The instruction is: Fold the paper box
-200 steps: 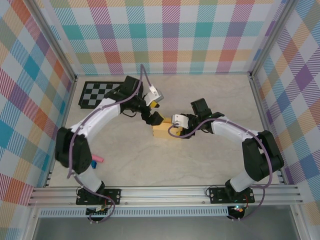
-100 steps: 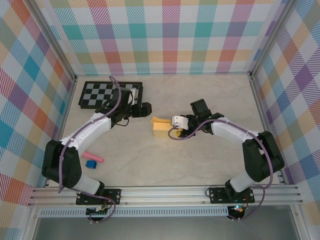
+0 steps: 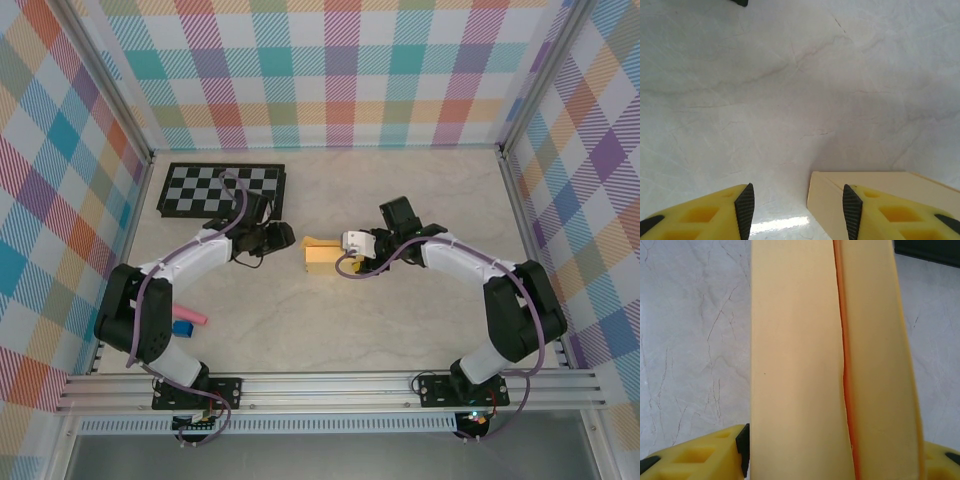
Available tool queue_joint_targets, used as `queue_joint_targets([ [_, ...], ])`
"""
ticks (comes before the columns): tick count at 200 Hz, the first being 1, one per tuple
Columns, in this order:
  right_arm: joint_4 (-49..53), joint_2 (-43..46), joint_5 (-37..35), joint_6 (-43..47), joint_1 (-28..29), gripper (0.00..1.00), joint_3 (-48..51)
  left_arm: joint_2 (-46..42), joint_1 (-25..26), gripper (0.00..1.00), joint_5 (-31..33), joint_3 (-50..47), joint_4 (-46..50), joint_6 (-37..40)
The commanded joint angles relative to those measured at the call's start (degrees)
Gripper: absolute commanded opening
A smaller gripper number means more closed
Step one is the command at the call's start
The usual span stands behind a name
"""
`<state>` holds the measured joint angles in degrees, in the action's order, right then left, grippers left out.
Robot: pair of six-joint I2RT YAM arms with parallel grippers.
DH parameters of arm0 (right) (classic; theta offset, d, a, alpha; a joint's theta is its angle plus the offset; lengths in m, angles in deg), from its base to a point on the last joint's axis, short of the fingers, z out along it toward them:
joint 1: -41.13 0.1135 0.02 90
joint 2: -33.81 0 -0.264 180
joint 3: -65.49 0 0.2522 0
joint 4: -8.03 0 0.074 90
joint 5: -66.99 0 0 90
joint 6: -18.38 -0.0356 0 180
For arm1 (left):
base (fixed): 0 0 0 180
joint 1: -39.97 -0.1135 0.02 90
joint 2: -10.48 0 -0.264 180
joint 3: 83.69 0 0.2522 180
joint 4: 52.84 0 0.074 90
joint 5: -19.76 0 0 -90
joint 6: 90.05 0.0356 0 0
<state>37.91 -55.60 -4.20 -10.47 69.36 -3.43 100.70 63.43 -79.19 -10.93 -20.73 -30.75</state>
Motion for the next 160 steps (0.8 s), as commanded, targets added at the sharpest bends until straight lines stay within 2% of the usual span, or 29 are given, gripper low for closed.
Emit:
queue_joint_targets([
  [1,1.29,-1.12,3.16,0.34,0.25,0.56,-1.8,1.54,1.71,0.52,-1.77,-0.36,0.87,2.13],
  [33,2.1,-2.61,2.49,-0.27,0.25,0.56,-2.91,0.74,3.49,0.56,-4.69,-0.08,-4.91,1.88],
  [62,2.08,-4.68,2.34,-2.35,-0.1,0.56,-4.5,2.32,4.55,0.57,-5.9,1.94,-3.3,3.32],
  [121,3.41,-6.72,2.71,-5.21,-0.32,0.53,-6.97,1.18,4.83,0.61,-2.96,-0.83,-4.9,1.72],
  [160,4.52,-7.76,2.02,-4.2,-0.23,0.5,-7.7,4.02,4.86,0.61,-0.8,-0.96,-5.26,3.3],
])
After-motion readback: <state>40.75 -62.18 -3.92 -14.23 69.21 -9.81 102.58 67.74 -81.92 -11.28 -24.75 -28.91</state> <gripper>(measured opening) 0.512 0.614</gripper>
